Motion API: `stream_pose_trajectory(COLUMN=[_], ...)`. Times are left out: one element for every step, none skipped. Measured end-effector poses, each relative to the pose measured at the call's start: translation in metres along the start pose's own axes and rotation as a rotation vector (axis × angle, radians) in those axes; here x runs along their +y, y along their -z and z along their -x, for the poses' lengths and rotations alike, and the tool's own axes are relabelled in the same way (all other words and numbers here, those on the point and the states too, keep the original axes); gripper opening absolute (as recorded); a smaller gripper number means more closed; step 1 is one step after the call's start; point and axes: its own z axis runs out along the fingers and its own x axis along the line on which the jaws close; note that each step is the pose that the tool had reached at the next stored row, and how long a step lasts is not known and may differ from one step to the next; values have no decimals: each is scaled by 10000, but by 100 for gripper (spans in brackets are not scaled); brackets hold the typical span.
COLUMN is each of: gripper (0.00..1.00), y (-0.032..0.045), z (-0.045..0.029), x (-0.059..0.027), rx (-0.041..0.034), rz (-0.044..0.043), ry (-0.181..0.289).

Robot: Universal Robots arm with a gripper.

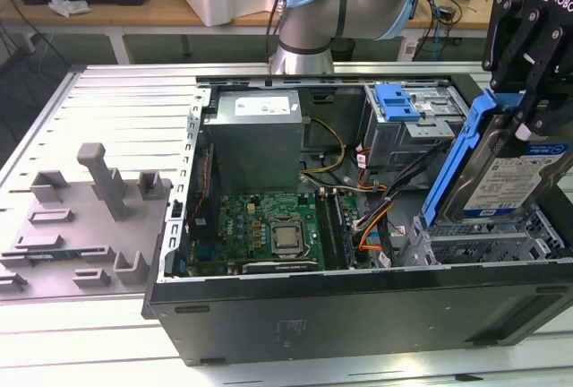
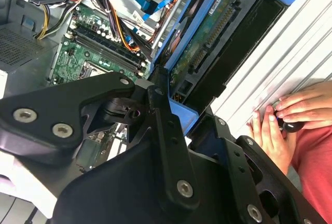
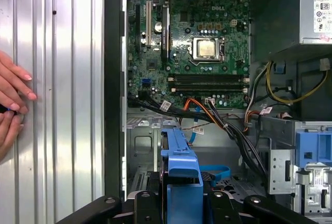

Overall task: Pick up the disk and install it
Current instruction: 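Insert the disk into the insertion slot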

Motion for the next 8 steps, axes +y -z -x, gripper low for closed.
stream_pose_trajectory(gripper=[37, 37, 37, 37, 37, 37, 37, 37], y=[-1, -4, -6, -9, -11, -14, -16, -18], z=[0, 0, 0, 0, 0, 0, 0, 0], x=[0, 0, 0, 0, -1, -2, -3, -3], rx=[1, 0, 0, -1, 0, -1, 0, 0], rz=[0, 0, 0, 0, 0, 0, 0, 0], ry=[0, 0, 0, -1, 0, 0, 0, -1])
